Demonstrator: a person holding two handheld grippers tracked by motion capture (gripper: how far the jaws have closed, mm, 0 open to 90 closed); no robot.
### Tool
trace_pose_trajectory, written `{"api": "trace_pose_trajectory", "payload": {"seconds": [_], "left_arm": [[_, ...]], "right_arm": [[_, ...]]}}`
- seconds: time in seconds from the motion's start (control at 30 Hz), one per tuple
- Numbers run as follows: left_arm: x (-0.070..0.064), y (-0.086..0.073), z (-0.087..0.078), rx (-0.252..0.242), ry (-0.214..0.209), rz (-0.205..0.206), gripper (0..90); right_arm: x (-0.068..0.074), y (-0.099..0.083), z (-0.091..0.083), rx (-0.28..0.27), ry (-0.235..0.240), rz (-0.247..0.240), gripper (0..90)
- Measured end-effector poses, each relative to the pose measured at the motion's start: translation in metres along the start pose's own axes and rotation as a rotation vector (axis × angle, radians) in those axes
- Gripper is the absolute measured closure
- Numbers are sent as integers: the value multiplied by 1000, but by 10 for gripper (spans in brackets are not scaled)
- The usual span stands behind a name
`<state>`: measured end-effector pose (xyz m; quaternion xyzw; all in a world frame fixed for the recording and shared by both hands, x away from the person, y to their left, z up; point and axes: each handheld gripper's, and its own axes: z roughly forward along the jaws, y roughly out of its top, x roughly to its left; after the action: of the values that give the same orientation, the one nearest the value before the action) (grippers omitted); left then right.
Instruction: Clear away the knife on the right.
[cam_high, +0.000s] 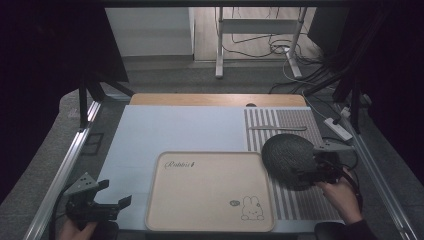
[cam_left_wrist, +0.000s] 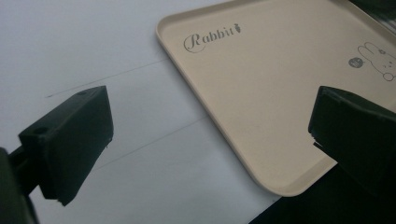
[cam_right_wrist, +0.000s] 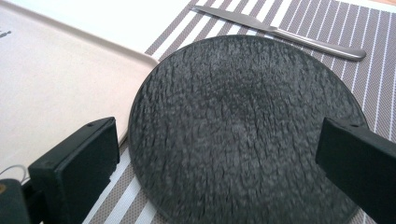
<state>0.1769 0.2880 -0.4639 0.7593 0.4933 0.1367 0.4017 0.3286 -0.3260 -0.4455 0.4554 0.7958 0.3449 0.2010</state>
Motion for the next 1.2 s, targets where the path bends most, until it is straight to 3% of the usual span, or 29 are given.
{"api": "trace_pose_trajectory", "payload": {"seconds": [0.57,0.9,1.2], "left_arm": [[0,0,0,1,-1,-2,10],[1,0,0,1,-2,-6,6],[1,0,0,-1,-5,-10,6]], "right_arm": [[-25,20,44,47,-32,22,1],[-41,34,66,73,-81,7,0],[-57,41,88,107,-115,33,1]]}}
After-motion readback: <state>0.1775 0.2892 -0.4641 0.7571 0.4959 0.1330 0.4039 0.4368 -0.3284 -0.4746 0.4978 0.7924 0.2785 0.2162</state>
